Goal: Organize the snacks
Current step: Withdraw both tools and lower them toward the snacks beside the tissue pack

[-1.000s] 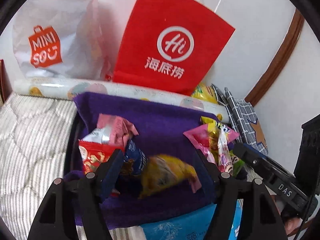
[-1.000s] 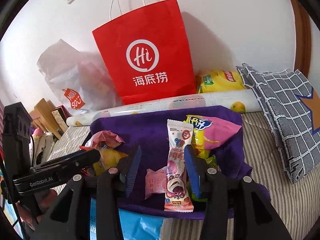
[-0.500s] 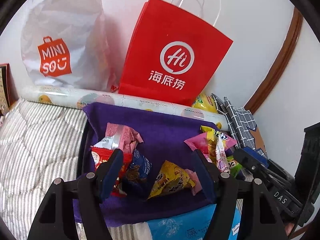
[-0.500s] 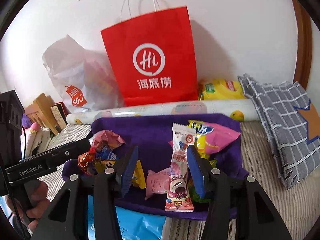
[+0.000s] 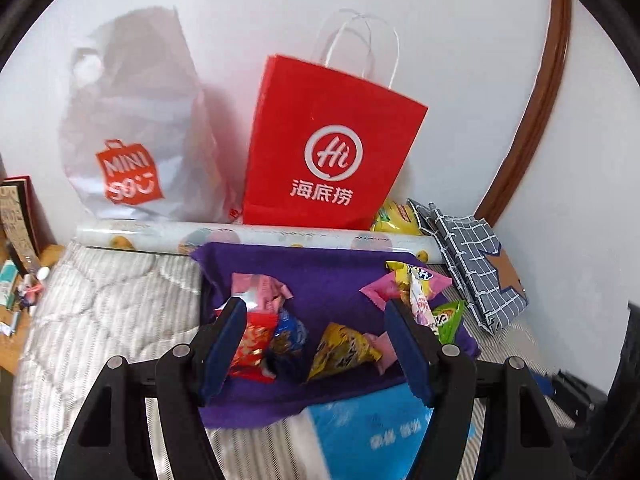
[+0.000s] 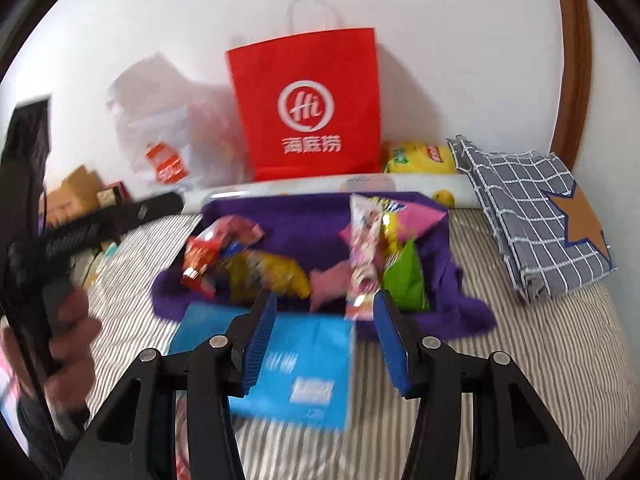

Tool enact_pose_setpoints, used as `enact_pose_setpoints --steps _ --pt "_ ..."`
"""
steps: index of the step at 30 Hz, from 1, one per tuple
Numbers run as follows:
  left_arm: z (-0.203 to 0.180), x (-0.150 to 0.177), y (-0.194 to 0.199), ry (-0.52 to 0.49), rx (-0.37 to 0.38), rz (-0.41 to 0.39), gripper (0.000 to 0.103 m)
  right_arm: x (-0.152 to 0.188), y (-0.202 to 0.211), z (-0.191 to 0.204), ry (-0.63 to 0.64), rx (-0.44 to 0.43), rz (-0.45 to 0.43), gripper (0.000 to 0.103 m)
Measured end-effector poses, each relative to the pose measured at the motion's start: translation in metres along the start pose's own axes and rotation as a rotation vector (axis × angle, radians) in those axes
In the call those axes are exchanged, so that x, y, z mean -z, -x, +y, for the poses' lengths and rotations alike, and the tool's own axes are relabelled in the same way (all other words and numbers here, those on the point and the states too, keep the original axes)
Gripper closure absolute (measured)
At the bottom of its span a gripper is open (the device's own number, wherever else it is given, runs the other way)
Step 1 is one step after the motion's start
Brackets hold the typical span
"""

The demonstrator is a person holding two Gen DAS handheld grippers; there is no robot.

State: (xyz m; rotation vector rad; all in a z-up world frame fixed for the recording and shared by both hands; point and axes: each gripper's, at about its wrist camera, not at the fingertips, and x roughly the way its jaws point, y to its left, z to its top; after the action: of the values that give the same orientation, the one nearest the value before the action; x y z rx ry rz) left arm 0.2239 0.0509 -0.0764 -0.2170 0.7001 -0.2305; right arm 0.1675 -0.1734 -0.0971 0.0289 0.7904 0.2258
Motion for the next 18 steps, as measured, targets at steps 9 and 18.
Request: enact_pose_setpoints --steps 9,18 --pt "0.046 0.036 0.064 0.014 -0.083 -0.019 0.034 0.054 -0.003 0.058 0.034 -0.07 0.106 0.054" --pt "0.083 0.076 0.098 0.072 -0.042 -0.015 0.034 0.09 -0.035 0.089 0.018 -0.086 0.209 0.067"
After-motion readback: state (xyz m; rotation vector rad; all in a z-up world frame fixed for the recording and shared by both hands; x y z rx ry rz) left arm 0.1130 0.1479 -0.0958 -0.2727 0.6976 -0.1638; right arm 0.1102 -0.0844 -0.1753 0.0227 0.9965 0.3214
